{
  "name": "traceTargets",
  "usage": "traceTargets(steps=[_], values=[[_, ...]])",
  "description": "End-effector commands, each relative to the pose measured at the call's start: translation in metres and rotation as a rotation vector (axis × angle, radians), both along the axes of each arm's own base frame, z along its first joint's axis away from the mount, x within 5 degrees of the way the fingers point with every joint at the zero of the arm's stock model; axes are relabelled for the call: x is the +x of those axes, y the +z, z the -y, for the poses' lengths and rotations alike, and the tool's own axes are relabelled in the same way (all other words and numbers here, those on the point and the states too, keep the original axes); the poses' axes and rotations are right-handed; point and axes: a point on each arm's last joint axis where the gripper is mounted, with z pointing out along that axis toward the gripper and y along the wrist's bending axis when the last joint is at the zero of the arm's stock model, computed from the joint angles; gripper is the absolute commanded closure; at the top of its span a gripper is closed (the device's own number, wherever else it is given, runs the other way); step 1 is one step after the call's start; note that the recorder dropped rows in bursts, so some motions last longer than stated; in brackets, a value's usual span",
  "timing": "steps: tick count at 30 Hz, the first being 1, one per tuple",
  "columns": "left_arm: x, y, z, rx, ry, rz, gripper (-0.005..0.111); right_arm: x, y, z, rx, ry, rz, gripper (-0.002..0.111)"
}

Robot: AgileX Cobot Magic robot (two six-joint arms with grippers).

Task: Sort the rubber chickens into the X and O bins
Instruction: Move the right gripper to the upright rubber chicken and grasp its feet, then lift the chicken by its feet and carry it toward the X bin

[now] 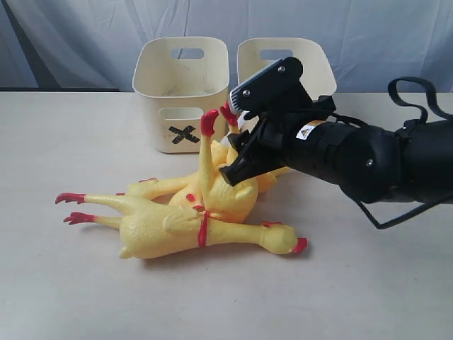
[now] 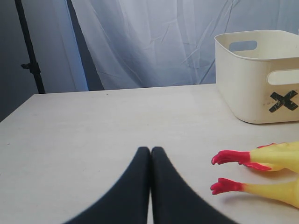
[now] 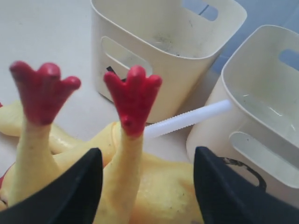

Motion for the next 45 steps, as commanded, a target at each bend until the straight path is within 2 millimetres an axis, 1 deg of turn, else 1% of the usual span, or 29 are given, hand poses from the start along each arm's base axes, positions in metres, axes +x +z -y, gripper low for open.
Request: traceTargets(steps=[1,6,10,14,17,18,19,21,22,24,33,45], values=[[0.0,0.0,0.0,-0.005,0.001,0.012,0.106,0.005,-0.003,-0.002,0.03,-0.026,0.014,0.053],[0.0,0.0,0.0,-0.005,0.001,0.012,0.106,0.01,0.0,-0.007,0.081,-0.042,-0.006,0.053],[0.0,0.0,0.0,-0.005,0.001,0.012,0.106,0.018,0.003,-0.015,0.101,-0.044,0.002,0.053],[0.0,0.0,0.0,-0.005,0.001,0.012,0.106,0.023,-0.007,-0.018,0.096,-0.054,-0.022,0.053],[0.0,0.0,0.0,-0.005,0.001,0.012,0.106,0.023,-0.007,-0.018,0.098,-0.056,-0.02,0.053],[0.0,0.0,0.0,-0.005,0.001,0.012,0.106,0.023,-0.007,-0.018,0.098,-0.056,-0.02,0.055],[0.0,0.0,0.0,-0.005,0.001,0.012,0.106,0.023,-0.007,-0.018,0.098,-0.056,-0.02,0.061],[0.0,0.0,0.0,-0.005,0.001,0.012,0.106,0.023,-0.007,-0.018,0.098,-0.056,-0.02,0.081],[0.0,0.0,0.0,-0.005,0.001,0.012,0.106,0.023,-0.007,-0.018,0.098,-0.056,-0.02,0.094],[0.0,0.0,0.0,-0.005,0.001,0.012,0.106,0.023,-0.007,-0.018,0.098,-0.056,-0.02,0.108],[0.0,0.0,0.0,-0.005,0.001,0.012,0.106,0.023,-0.006,-0.018,0.103,-0.059,-0.021,0.109],[0.0,0.0,0.0,-0.005,0.001,0.012,0.106,0.012,0.027,-0.012,0.152,-0.033,0.003,0.109]])
